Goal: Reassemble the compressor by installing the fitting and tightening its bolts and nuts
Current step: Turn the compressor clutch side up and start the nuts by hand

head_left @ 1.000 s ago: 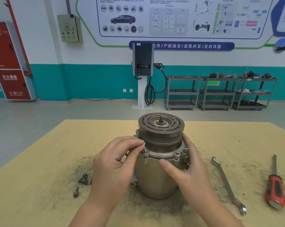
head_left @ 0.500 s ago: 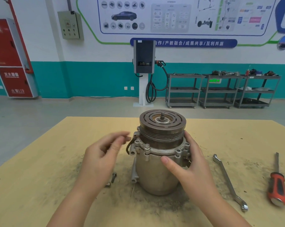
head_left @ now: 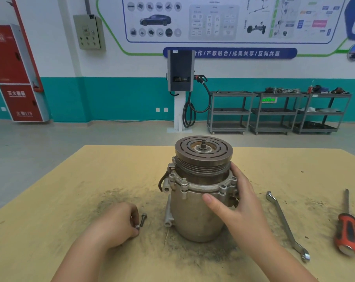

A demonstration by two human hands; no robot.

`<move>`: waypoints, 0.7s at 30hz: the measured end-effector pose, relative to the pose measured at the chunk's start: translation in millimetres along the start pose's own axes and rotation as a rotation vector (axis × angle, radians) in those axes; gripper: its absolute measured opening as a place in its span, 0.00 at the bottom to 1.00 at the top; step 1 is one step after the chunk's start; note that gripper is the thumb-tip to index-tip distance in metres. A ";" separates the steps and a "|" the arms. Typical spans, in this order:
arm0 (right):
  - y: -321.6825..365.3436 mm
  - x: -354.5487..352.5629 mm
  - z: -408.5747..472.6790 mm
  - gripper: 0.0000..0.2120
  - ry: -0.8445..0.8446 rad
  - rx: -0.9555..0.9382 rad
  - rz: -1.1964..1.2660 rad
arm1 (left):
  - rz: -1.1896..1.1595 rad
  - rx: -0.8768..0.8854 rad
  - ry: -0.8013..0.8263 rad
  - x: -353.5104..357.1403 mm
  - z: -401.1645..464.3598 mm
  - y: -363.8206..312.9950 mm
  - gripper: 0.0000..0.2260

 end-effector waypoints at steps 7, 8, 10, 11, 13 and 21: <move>-0.3 -0.7 0.6 0.38 -0.008 -0.021 -0.020 | -0.557 0.060 -0.424 -37.9 -10.8 -16.5 0.04; -0.4 -0.2 0.7 0.38 -0.008 -0.022 -0.023 | -0.765 0.100 -0.532 -46.5 -17.6 -24.2 0.04; -0.4 0.6 0.7 0.39 -0.011 -0.028 -0.030 | -1.081 0.207 -0.700 -58.0 -30.9 -43.6 0.06; -0.4 0.7 0.6 0.39 -0.013 -0.031 -0.034 | -1.178 0.254 -0.761 -60.5 -35.8 -52.8 0.08; 0.2 0.9 0.5 0.38 -0.014 -0.037 -0.035 | -1.292 0.318 -0.841 -62.0 -41.3 -67.3 0.10; 0.6 1.5 0.6 0.39 -0.024 -0.056 -0.020 | -1.192 0.242 -0.967 -51.8 -34.6 -72.4 0.06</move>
Point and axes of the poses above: each hand's wrist, its own z-axis towards the middle knuckle, its own x-axis out of the palm, y = z × x, the point moved 6 cm from there along z, towards the middle knuckle, and after that the axes turned 9 degrees about z, right-handed, at the moved point
